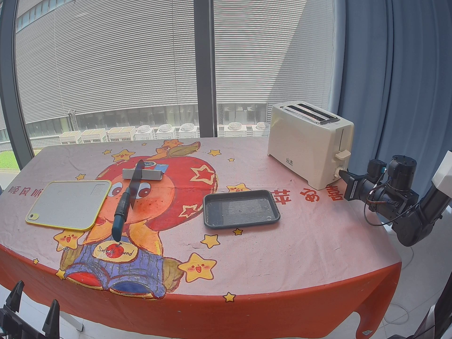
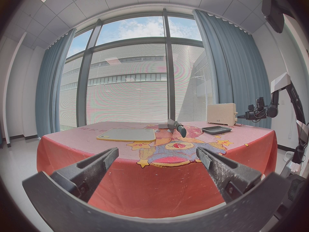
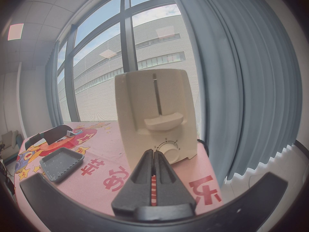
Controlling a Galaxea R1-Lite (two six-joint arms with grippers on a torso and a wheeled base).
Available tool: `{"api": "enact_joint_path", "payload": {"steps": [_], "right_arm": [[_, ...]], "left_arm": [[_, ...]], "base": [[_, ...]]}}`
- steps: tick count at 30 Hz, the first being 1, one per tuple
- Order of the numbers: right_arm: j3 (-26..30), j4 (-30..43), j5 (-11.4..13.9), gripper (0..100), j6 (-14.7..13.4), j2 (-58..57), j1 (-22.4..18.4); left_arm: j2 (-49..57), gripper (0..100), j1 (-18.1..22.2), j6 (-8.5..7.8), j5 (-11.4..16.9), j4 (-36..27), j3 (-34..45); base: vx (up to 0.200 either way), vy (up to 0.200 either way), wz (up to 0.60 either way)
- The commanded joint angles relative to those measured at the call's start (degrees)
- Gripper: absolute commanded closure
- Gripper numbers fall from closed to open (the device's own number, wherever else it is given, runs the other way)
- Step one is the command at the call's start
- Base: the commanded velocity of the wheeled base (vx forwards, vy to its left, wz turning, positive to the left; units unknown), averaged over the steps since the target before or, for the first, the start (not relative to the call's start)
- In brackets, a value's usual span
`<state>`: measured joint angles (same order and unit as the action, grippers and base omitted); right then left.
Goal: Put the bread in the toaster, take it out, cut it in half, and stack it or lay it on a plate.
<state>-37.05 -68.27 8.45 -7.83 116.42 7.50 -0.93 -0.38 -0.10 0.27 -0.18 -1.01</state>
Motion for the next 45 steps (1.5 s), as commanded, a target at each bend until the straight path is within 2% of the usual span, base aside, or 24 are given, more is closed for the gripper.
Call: {"api": "enact_joint_path", "payload": {"steps": [1, 9, 14, 45], "right_arm": [[0.0, -0.1, 0.0, 100, 0.0, 1.8, 0.3], [-0.8, -0.2, 0.0, 100, -0.1, 3.6, 0.3], [-1.4, -0.3, -0.3, 100, -1.2, 3.8, 0.5], [-1.9, -0.2, -0.6, 100, -1.3, 5.5, 0.5]], "left_arm": [[0.9, 0, 0.0, 0.01, 0.0, 0.0, 0.9], [0.9, 0, 0.0, 0.01, 0.0, 0.0, 0.9], [0.9, 0, 0.0, 0.01, 0.0, 0.0, 0.9], [0.9, 0, 0.0, 0.01, 0.0, 0.0, 0.9]], "base": [[0.000, 0.000, 0.00], [0.000, 0.000, 0.00], [0.000, 0.000, 0.00], [0.000, 0.000, 0.00]]}}
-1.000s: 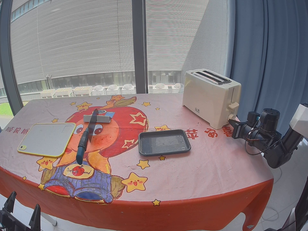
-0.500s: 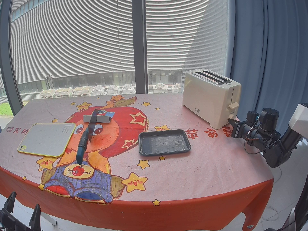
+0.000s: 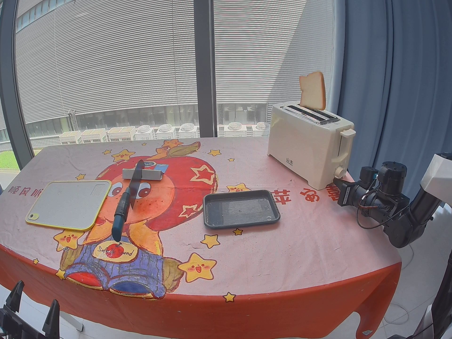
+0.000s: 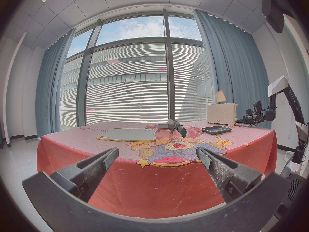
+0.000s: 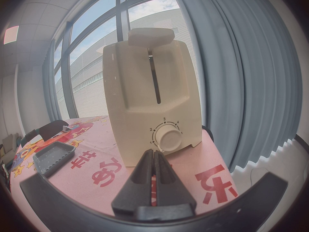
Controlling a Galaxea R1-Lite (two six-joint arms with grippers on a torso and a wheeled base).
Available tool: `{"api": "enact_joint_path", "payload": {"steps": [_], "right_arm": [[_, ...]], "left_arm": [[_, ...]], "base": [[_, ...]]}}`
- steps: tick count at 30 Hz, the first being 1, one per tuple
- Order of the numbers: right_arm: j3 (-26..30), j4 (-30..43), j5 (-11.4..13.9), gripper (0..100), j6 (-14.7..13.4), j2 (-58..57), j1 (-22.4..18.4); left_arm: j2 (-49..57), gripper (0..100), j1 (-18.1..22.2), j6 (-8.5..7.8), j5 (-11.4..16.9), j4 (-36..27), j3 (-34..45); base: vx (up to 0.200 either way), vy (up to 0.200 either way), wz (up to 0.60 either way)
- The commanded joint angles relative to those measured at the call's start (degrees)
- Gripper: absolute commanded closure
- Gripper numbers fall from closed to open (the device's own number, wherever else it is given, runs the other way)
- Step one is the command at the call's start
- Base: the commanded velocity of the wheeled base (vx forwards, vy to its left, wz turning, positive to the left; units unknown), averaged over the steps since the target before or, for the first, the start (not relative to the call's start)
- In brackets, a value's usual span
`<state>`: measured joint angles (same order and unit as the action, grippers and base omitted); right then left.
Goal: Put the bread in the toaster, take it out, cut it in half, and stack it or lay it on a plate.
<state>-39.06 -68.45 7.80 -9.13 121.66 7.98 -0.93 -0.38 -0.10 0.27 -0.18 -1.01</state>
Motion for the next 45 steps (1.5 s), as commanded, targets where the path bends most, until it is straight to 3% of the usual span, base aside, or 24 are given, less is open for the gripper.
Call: {"api": "enact_joint_path", "payload": {"steps": [1, 20, 27, 33, 45], "right_arm": [[0.1, -0.1, 0.0, 100, 0.0, 0.2, 0.0], [1.4, -0.3, -0.2, 100, 0.3, -1.2, 2.1], [5.3, 0.1, -2.2, 100, 0.9, -8.1, 5.6], [7.2, 0.8, -2.2, 100, 2.2, -14.3, 7.3], [6.8, 1.0, -2.2, 100, 2.2, -22.3, 7.4]], "left_arm": [[0.9, 0, 0.0, 0.01, 0.0, 0.0, 0.9], [0.9, 0, 0.0, 0.01, 0.0, 0.0, 0.9], [0.9, 0, 0.0, 0.01, 0.0, 0.0, 0.9], [0.9, 0, 0.0, 0.01, 0.0, 0.0, 0.9], [0.9, 0, 0.0, 0.01, 0.0, 0.0, 0.9]], "base": [[0.000, 0.000, 0.00], [0.000, 0.000, 0.00], [0.000, 0.000, 0.00], [0.000, 0.000, 0.00], [0.000, 0.000, 0.00]]}}
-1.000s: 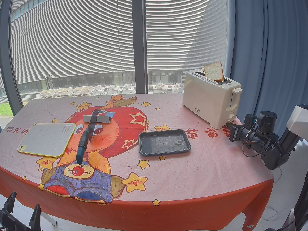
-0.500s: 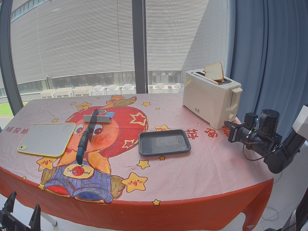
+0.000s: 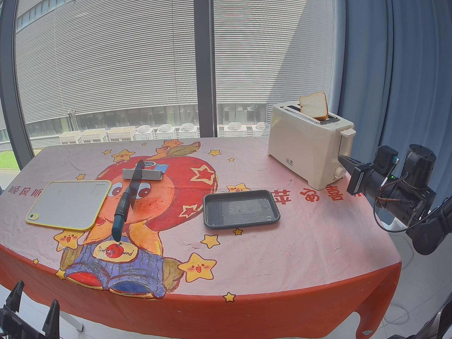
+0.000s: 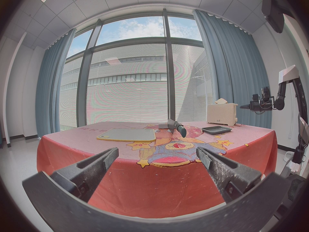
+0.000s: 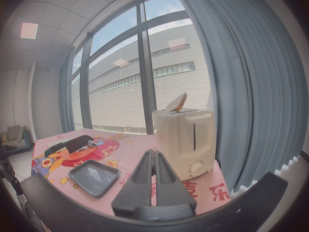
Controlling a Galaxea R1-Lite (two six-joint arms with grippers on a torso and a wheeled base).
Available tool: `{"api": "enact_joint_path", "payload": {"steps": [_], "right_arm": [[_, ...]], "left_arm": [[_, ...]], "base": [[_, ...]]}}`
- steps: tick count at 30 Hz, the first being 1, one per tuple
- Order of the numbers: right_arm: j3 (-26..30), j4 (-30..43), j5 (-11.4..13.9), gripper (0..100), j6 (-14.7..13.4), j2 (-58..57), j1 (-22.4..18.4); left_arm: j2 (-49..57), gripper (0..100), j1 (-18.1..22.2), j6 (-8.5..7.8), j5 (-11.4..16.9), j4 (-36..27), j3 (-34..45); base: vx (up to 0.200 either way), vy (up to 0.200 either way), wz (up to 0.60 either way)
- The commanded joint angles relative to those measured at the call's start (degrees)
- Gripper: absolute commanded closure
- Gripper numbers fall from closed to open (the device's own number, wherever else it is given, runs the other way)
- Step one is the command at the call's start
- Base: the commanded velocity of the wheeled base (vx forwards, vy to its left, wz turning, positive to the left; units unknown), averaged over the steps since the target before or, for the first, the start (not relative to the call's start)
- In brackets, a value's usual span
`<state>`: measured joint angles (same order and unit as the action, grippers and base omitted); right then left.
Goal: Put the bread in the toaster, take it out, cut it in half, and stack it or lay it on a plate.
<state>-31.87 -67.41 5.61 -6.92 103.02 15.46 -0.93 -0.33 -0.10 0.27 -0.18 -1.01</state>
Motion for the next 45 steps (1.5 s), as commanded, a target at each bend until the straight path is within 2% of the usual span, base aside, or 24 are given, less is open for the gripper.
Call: {"api": "enact_joint_path", "payload": {"steps": [1, 11, 12, 17, 19, 21, 22, 24, 25, 26, 28, 38, 45], "right_arm": [[-0.4, 0.0, 0.0, 100, 0.0, -3.9, -0.1], [0.0, 0.0, 0.0, 100, 0.0, -4.6, -0.4], [0.0, 0.0, 0.0, 0, 0.0, -4.8, -0.5], [-2.9, 0.4, 0.2, 0, -1.5, -6.8, -0.6], [-6.1, 4.6, 0.1, 0, -2.0, -7.1, -0.6], [-6.5, 5.5, 0.1, 0, -2.1, -7.1, -0.5], [-11.4, 13.7, 0.3, 0, -2.4, -8.4, -0.6], [-13.7, 17.5, 0.5, 0, -2.7, -8.9, -0.6], [-16.1, 21.8, 0.6, 0, -3.0, -9.2, -0.9], [-16.3, 22.1, 0.6, 0, -3.0, -9.2, -1.0], [-19.7, 26.7, 0.8, 0, -3.0, -9.2, -2.7], [-27.4, 29.2, 0.9, 0, -2.5, -6.2, -5.9], [-33.8, 36.8, 0.8, 0, -2.3, -5.5, -6.7]], "left_arm": [[0.9, 0, 0.0, 0.01, 0.0, 0.0, 0.9], [0.9, 0, 0.0, 0.01, 0.0, 0.0, 0.9], [0.9, 0, 0.0, 0.01, 0.0, 0.0, 0.9], [0.9, 0, 0.0, 0.01, 0.0, 0.0, 0.9], [0.9, 0, 0.0, 0.01, 0.0, 0.0, 0.9], [0.9, 0, 0.0, 0.01, 0.0, 0.0, 0.9], [0.9, 0, 0.0, 0.01, 0.0, 0.0, 0.9], [0.9, 0, 0.0, 0.01, 0.0, 0.0, 0.9], [0.9, 0, 0.0, 0.01, 0.0, 0.0, 0.9], [0.9, 0, 0.0, 0.01, 0.0, 0.0, 0.9], [0.9, 0, 0.0, 0.01, 0.0, 0.0, 0.9], [0.9, 0, 0.0, 0.01, 0.0, 0.0, 0.9], [0.9, 0, 0.0, 0.01, 0.0, 0.0, 0.9]], "base": [[0.000, 0.000, 0.00], [0.000, 0.000, 0.00], [0.000, 0.000, 0.00], [0.000, 0.000, 0.00], [0.000, 0.000, 0.00], [0.000, 0.000, 0.00], [0.000, 0.000, 0.00], [0.000, 0.000, 0.00], [0.000, 0.000, 0.00], [0.000, 0.000, 0.00], [0.000, 0.000, 0.00], [0.000, 0.000, 0.00], [0.000, 0.000, 0.00]]}}
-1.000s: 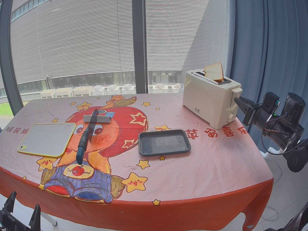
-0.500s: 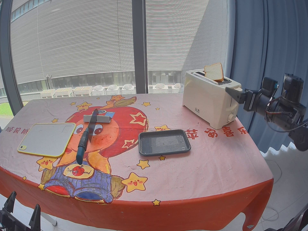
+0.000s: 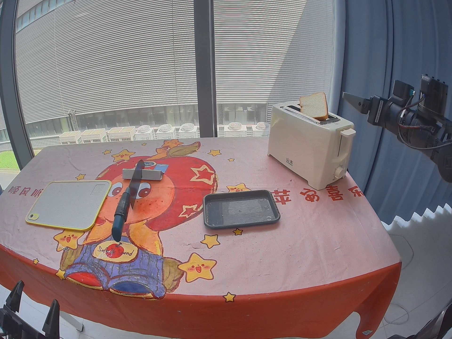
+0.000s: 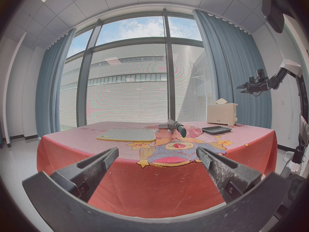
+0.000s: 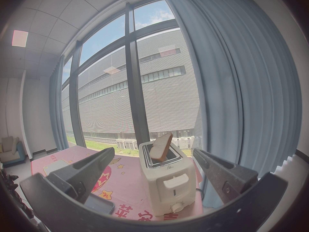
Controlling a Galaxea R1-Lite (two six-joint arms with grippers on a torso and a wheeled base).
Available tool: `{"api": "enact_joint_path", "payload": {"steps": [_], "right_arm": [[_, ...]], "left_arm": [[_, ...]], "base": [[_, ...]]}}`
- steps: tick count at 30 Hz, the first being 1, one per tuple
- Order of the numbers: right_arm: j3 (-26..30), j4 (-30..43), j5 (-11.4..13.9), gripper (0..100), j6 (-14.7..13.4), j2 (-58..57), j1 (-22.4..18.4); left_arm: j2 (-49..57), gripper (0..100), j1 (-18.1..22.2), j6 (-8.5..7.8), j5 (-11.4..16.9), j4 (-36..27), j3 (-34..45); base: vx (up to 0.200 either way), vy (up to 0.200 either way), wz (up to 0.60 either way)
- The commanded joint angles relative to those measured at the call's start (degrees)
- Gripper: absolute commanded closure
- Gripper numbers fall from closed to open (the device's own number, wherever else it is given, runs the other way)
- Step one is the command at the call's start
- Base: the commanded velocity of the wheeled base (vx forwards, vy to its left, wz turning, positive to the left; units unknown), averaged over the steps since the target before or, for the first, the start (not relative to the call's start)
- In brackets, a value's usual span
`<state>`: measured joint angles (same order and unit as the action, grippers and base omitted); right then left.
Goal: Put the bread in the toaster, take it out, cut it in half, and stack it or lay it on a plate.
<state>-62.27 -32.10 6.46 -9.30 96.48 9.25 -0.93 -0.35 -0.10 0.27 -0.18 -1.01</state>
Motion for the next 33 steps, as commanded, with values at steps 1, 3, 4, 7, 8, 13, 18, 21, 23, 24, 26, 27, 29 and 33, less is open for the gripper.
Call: {"api": "enact_joint_path", "payload": {"steps": [1, 3, 4, 7, 8, 13, 18, 21, 23, 24, 26, 27, 29, 33], "right_arm": [[-4.5, 2.2, 0.0, 0, 0.2, 1.4, -0.8], [-6.9, 3.5, 0.0, 0, 0.2, 2.6, -1.4], [-8.0, 4.2, 0.0, 0, 0.2, 3.1, -1.8], [-10.7, 6.4, 0.3, 0, 0.2, 4.6, -2.7], [-11.3, 7.0, 0.7, 0, 0.2, 5.0, -3.1], [-12.3, 7.5, 2.2, 0, 0.2, 5.8, -4.0], [-14.0, 7.7, 2.3, 0, 0.2, 6.3, -3.9], [-16.0, 10.2, 2.3, 0, 0.2, 6.7, -3.9], [-17.9, 13.4, 2.4, 0, 0.2, 6.8, -3.8], [-18.9, 14.8, 2.5, 0, 0.1, 6.9, -3.9], [-20.4, 16.4, 3.4, 0, -0.1, 7.3, -4.0], [-21.1, 16.9, 4.1, 0, -0.3, 7.8, -4.1], [-21.9, 17.7, 5.1, 0, -0.5, 8.3, -4.1], [-24.4, 21.6, 5.6, 0, -0.5, 9.6, -3.9]], "left_arm": [[0.9, 0, 0.0, 0.01, 0.0, 0.0, 0.9], [0.9, 0, 0.0, 0.01, 0.0, 0.0, 0.9], [0.9, 0, 0.0, 0.01, 0.0, 0.0, 0.9], [0.9, 0, 0.0, 0.01, 0.0, 0.0, 0.9], [0.9, 0, 0.0, 0.01, 0.0, 0.0, 0.9], [0.9, 0, 0.0, 0.01, 0.0, 0.0, 0.9], [0.9, 0, 0.0, 0.01, 0.0, 0.0, 0.9], [0.9, 0, 0.0, 0.01, 0.0, 0.0, 0.9], [0.9, 0, 0.0, 0.01, 0.0, 0.0, 0.9], [0.9, 0, 0.0, 0.01, 0.0, 0.0, 0.9], [0.9, 0, 0.0, 0.01, 0.0, 0.0, 0.9], [0.9, 0, 0.0, 0.01, 0.0, 0.0, 0.9], [0.9, 0, 0.0, 0.01, 0.0, 0.0, 0.9], [0.9, 0, 0.0, 0.01, 0.0, 0.0, 0.9]], "base": [[0.000, 0.000, 0.00], [0.000, 0.000, 0.00], [0.000, 0.000, 0.00], [0.000, 0.000, 0.00], [0.000, 0.000, 0.00], [0.000, 0.000, 0.00], [0.000, 0.000, 0.00], [0.000, 0.000, 0.00], [0.000, 0.000, 0.00], [0.000, 0.000, 0.00], [0.000, 0.000, 0.00], [0.000, 0.000, 0.00], [0.000, 0.000, 0.00], [0.000, 0.000, 0.00]]}}
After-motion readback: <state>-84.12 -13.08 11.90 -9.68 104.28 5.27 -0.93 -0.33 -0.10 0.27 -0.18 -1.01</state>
